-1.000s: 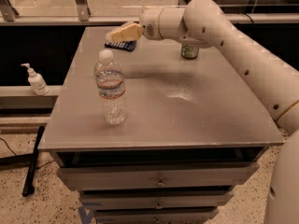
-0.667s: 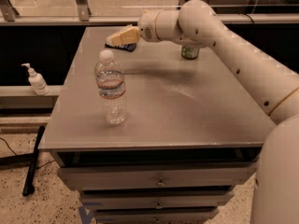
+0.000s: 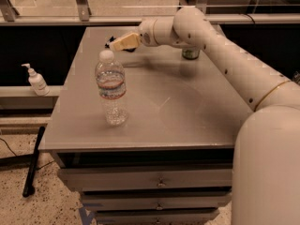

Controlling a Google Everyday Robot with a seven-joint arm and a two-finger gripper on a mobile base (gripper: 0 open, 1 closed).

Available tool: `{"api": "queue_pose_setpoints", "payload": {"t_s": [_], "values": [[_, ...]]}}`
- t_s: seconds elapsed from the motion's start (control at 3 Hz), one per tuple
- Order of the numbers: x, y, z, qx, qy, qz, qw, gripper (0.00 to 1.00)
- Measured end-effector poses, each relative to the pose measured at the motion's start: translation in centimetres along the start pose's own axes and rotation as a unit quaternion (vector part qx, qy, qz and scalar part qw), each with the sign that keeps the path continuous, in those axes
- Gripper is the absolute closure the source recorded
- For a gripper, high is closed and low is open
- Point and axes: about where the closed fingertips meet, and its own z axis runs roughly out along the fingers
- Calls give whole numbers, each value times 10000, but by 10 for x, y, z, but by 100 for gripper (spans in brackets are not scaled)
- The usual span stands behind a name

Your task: Pick rxbar blueberry

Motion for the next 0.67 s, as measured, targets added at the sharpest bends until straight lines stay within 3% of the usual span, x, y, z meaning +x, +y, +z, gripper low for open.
{"api": "queue_pose_setpoints", "payload": {"t_s": [0.67], "values": [[25,-12,21,-5,197,170,9997,0]]}}
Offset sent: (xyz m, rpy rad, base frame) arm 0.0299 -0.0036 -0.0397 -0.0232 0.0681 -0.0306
